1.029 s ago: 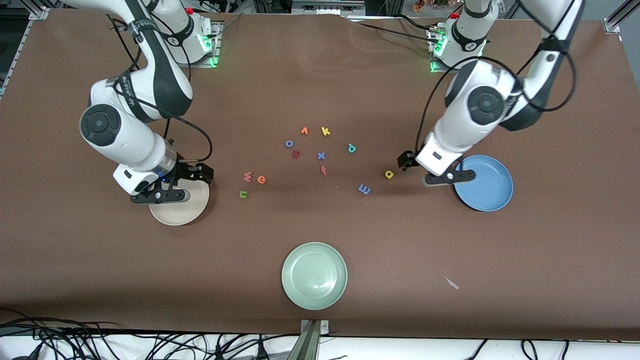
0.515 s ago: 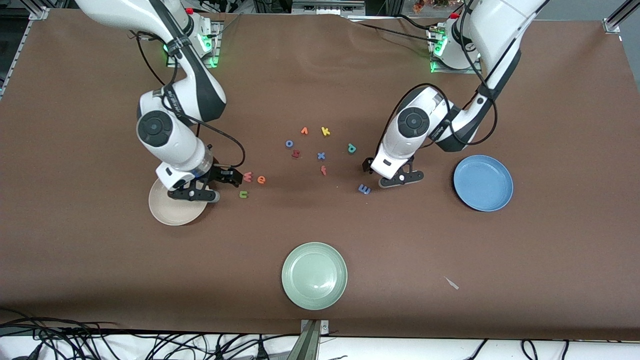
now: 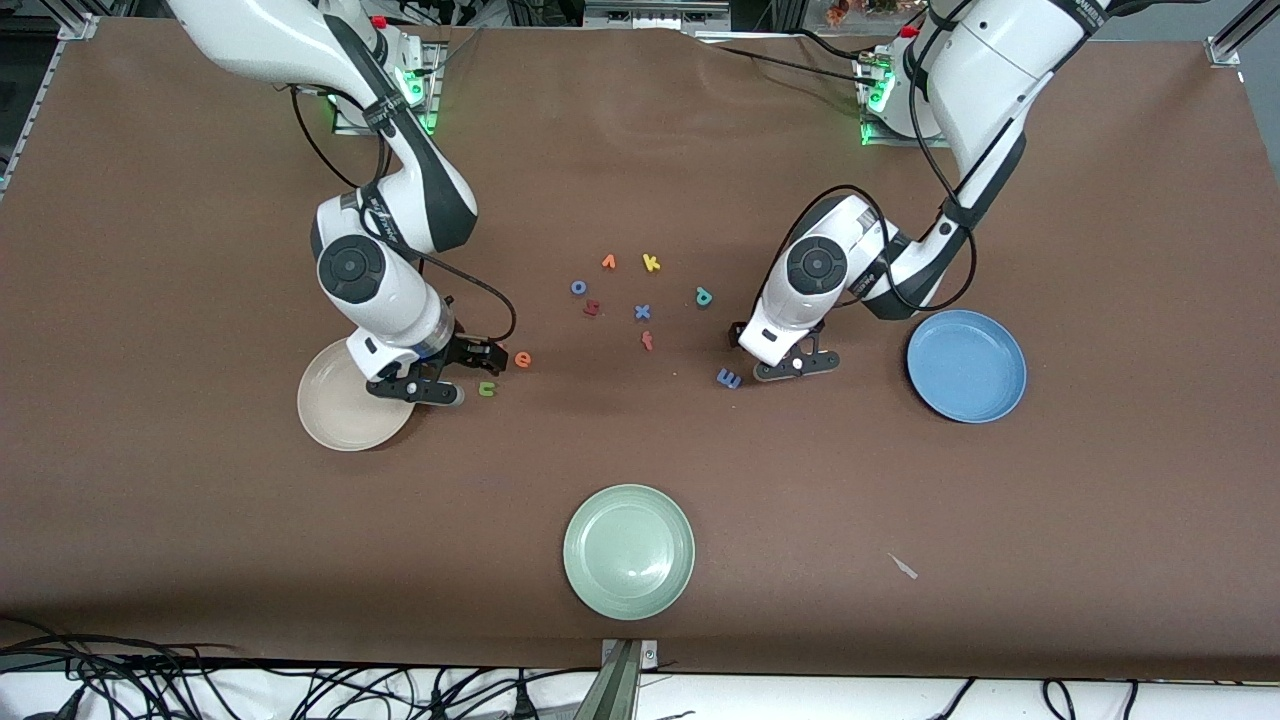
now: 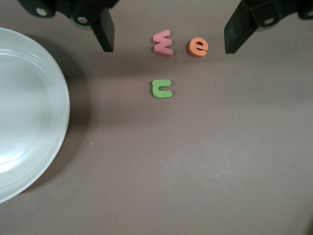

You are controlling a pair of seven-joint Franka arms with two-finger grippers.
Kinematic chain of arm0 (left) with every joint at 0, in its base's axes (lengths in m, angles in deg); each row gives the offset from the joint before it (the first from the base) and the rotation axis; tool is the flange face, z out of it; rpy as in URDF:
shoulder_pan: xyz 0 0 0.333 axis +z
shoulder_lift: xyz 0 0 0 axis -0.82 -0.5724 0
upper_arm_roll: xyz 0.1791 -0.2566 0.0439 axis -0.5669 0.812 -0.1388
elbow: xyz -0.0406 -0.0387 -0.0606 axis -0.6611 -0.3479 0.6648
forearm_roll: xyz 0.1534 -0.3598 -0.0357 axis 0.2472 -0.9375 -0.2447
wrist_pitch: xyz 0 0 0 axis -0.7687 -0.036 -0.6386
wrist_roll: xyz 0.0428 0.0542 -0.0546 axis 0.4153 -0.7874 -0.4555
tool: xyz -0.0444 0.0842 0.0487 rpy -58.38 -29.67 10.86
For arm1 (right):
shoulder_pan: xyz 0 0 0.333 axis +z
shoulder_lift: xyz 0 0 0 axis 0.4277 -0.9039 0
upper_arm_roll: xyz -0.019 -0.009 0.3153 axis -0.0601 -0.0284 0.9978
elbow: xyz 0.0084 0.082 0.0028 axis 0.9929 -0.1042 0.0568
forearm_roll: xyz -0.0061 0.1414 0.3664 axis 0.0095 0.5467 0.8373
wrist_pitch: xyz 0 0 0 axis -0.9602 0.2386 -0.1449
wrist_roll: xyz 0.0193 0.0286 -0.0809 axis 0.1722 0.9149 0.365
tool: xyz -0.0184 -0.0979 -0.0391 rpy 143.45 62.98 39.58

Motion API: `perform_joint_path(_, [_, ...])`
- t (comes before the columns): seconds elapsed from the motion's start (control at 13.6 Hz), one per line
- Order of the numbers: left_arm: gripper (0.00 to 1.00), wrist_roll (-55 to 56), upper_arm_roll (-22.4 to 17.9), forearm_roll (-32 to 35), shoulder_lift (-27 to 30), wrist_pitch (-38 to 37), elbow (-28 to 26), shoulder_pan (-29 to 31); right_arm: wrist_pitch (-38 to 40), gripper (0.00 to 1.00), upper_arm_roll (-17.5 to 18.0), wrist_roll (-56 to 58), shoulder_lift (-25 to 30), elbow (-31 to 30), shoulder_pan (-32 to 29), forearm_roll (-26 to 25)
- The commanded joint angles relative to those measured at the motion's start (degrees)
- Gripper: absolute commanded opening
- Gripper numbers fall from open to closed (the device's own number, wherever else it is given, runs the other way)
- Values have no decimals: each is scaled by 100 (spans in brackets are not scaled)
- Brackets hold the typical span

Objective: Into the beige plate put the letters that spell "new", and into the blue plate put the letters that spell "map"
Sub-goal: 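Grasp the green u with the right gripper while the left grasps yellow d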

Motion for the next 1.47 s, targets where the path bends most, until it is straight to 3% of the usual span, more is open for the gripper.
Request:
perform_joint_path(0.0, [73,43,24,304,-93,-6,59,56,-176,100,-20,-134,-31,-73,50,-93])
perform_joint_path(0.74, [34,43,-2,612,-206,-6,50,117,-897,100,-46,-134,-717,-90,41,-313])
perform_joint_path(1.03, [24,34,-2,700,-224,-6,67,117,-1126,95,-46,-134,-866,-99,68,-330])
perform_joint_path(1.18, [16,34,6,700,-146,-137,146,161,-1153,92,-55,-134,-936,-82,68,-514])
perform_joint_path(1.4, [13,-894,137,490,152,-882,278,599,-1319,86,-90,-125,-1051,-64,68,-585])
